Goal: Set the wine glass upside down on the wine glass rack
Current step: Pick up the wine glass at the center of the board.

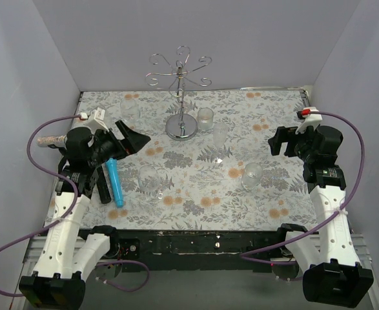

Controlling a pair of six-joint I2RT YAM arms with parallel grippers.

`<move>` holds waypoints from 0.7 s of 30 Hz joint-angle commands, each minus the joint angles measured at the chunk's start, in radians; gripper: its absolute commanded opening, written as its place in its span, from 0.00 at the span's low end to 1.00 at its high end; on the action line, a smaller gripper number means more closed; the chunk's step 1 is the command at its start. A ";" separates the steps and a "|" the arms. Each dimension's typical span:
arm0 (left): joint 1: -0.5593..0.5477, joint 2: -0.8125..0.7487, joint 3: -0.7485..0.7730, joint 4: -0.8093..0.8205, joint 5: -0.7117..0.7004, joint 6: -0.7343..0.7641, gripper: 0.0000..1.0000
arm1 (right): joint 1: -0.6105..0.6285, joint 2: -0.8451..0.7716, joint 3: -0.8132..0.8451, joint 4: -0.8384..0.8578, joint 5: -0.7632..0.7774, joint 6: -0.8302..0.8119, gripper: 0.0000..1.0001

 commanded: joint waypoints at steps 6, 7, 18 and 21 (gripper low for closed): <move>-0.171 0.064 0.210 -0.227 -0.147 0.038 0.98 | -0.003 -0.021 0.066 -0.022 -0.285 -0.196 0.98; -0.208 0.075 0.225 -0.244 -0.172 0.036 0.98 | -0.002 -0.019 0.074 -0.032 -0.323 -0.222 0.98; -0.728 0.321 0.497 -0.687 -0.804 -0.059 0.98 | 0.001 0.010 0.109 -0.179 -0.557 -0.465 0.98; -0.799 0.357 0.515 -0.742 -0.862 -0.082 0.98 | 0.001 0.015 0.106 -0.194 -0.586 -0.496 0.98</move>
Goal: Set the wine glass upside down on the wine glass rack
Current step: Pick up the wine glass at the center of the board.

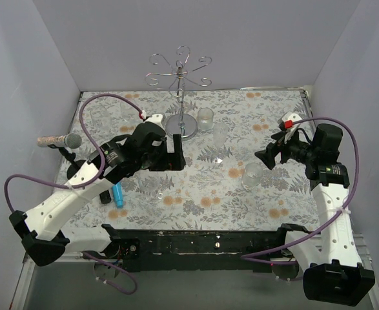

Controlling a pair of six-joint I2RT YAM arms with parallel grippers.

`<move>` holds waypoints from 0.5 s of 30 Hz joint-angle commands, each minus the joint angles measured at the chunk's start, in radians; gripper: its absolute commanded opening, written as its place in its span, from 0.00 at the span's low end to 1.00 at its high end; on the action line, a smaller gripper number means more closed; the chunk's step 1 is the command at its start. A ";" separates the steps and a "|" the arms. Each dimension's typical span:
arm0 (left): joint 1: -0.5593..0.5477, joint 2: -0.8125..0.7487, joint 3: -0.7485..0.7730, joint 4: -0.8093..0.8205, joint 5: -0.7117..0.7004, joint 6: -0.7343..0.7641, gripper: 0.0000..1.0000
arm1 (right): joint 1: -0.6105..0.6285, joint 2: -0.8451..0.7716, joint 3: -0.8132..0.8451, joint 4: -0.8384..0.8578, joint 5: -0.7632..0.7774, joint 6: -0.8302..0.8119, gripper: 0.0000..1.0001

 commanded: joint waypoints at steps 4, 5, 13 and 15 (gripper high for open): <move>-0.083 0.030 0.037 -0.184 -0.219 -0.058 0.98 | 0.003 0.012 0.031 -0.067 -0.092 -0.115 0.98; -0.084 0.033 0.034 -0.186 -0.223 -0.058 0.98 | 0.001 0.013 0.031 -0.067 -0.094 -0.116 0.98; -0.085 0.047 0.045 -0.200 -0.228 -0.056 0.96 | 0.003 0.026 0.025 -0.063 -0.105 -0.115 0.98; -0.085 0.042 0.043 -0.194 -0.230 -0.053 0.96 | 0.001 0.027 0.023 -0.065 -0.108 -0.118 0.98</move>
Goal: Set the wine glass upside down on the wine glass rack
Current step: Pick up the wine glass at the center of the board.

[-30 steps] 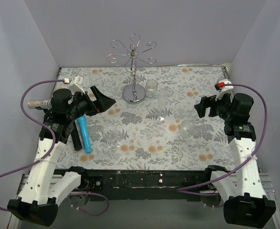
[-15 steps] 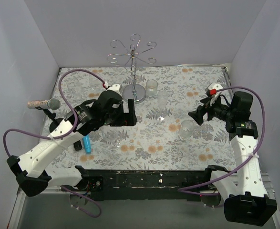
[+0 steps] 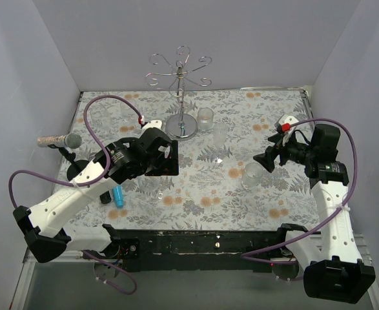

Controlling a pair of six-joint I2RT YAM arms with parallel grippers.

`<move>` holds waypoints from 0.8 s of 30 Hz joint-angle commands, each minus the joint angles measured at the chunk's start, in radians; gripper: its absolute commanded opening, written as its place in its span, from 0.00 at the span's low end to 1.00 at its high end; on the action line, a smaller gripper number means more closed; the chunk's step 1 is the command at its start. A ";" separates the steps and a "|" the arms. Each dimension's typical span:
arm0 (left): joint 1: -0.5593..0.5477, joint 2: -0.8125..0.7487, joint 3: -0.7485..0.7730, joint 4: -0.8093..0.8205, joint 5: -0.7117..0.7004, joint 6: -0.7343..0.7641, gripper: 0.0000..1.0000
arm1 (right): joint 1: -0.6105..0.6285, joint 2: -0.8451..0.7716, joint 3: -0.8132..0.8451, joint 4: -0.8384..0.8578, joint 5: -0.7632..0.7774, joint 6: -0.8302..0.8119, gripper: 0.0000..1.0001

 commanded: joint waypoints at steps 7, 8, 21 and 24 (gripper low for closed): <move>-0.006 -0.019 0.021 0.018 -0.042 0.014 0.97 | 0.053 0.044 0.071 -0.052 -0.020 -0.090 0.98; -0.004 -0.022 0.010 0.030 -0.042 0.017 0.97 | 0.070 0.056 0.087 -0.063 -0.010 -0.110 0.98; -0.004 -0.044 -0.018 0.149 -0.058 0.072 0.98 | 0.286 0.263 0.354 -0.218 0.108 -0.265 0.96; -0.004 -0.059 -0.033 0.172 -0.075 0.081 0.98 | 0.309 0.277 0.380 -0.258 0.085 -0.354 0.96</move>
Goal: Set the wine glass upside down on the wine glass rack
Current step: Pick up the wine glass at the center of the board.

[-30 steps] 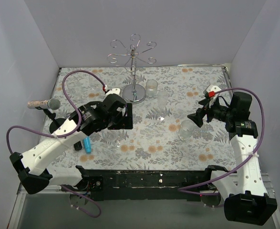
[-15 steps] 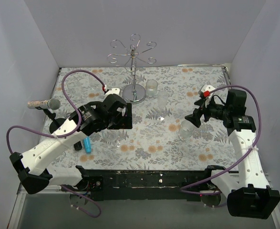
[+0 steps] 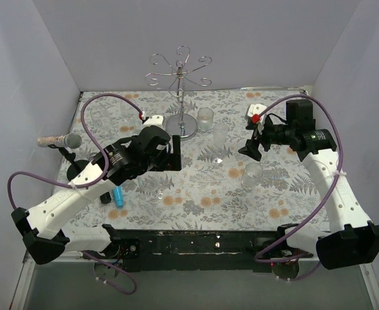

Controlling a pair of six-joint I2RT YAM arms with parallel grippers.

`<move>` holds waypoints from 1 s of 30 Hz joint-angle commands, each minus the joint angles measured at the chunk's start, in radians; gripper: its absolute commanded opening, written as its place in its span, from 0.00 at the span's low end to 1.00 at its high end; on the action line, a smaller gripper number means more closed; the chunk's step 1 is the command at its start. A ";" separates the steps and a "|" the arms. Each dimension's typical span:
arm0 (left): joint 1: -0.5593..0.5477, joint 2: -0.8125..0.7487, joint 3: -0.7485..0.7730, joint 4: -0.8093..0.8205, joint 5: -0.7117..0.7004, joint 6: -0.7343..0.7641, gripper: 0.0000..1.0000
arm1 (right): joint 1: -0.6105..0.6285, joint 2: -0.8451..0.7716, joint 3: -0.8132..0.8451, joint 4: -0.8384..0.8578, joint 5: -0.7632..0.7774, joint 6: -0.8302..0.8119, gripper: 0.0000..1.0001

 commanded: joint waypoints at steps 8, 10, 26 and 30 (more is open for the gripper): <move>-0.003 -0.074 -0.056 0.101 -0.063 0.047 0.98 | 0.061 0.052 0.121 -0.135 -0.073 -0.331 0.97; -0.004 -0.075 -0.062 0.103 -0.064 0.047 0.98 | 0.064 0.084 0.147 -0.148 -0.077 -0.340 0.97; -0.003 -0.129 -0.102 0.106 -0.054 0.033 0.98 | 0.159 0.328 0.354 -0.276 -0.033 -0.392 0.84; -0.003 -0.137 -0.103 0.101 -0.052 0.030 0.98 | 0.191 0.382 0.389 -0.294 -0.007 -0.391 0.77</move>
